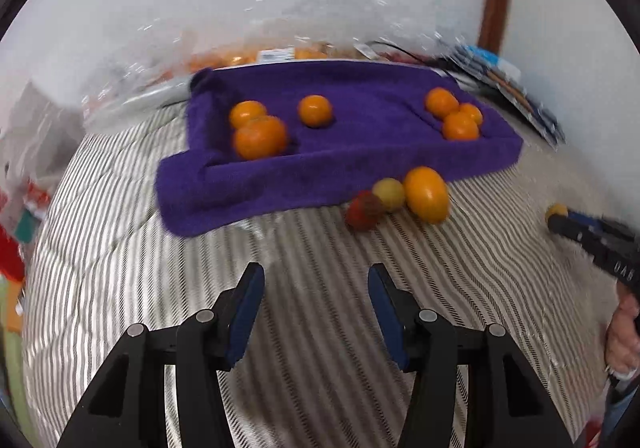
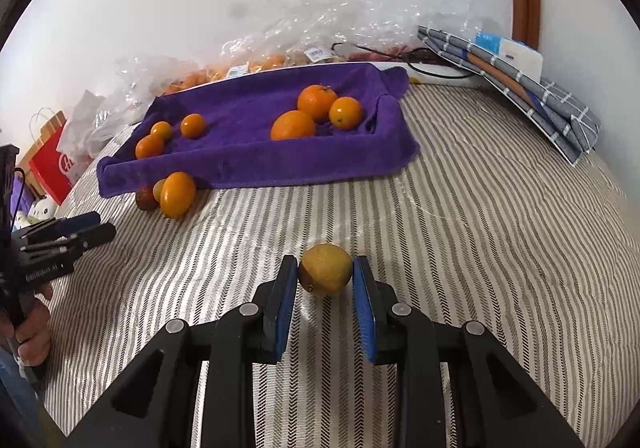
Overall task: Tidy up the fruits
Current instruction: 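Hold the yellow-green fruit in the right gripper while the left gripper grasps a red fruit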
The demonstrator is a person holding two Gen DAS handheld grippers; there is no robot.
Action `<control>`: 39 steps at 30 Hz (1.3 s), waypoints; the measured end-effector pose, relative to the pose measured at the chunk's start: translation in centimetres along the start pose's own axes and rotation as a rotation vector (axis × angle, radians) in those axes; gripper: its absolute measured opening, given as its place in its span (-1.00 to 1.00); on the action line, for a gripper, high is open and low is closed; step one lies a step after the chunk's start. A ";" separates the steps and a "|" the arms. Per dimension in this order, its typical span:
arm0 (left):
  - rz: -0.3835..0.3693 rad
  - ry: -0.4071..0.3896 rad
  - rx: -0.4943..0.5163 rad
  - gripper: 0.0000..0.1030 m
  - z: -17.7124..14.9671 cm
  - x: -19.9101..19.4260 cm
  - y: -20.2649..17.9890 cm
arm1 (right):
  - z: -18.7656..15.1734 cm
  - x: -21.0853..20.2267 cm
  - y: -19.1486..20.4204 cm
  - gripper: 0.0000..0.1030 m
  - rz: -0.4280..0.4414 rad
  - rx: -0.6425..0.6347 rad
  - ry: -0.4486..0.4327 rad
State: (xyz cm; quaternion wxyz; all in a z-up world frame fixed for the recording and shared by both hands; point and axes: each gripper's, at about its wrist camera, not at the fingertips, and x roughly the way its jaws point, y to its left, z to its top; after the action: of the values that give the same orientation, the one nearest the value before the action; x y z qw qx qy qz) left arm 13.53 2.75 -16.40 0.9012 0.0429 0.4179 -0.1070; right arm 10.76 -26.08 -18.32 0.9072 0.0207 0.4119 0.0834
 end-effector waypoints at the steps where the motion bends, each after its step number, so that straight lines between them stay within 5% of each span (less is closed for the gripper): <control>1: 0.003 0.006 0.027 0.00 0.3 0.2 -0.6 | 0.0 0.0 -0.1 -0.45 0.007 0.007 -0.002; 8: 0.054 0.010 0.110 0.00 1.9 2.1 -2.3 | 0.0 -0.3 -0.9 -0.45 0.046 0.044 -0.019; 17: 0.003 0.018 0.157 -0.09 3.0 3.2 -3.2 | 0.0 0.0 -1.2 -0.45 0.092 0.066 -0.005; 24: -0.065 0.024 0.109 -0.55 3.2 3.3 -2.4 | 0.1 0.2 -1.3 -0.45 0.105 0.071 -0.001; 33: -0.131 -0.025 0.015 -0.55 2.8 2.3 -1.0 | -0.1 -0.3 -1.0 -0.45 0.085 0.059 -0.022; 39: -0.111 -0.087 0.034 -0.55 2.7 1.2 -1.5 | -0.1 -0.5 -1.0 -0.45 0.081 0.058 -0.030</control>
State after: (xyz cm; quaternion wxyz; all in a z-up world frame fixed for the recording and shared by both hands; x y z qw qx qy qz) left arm 15.97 0.69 -15.54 0.9103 0.0301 0.3782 -0.1657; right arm 10.56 -27.14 -18.13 0.9081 0.0648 0.3994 0.1077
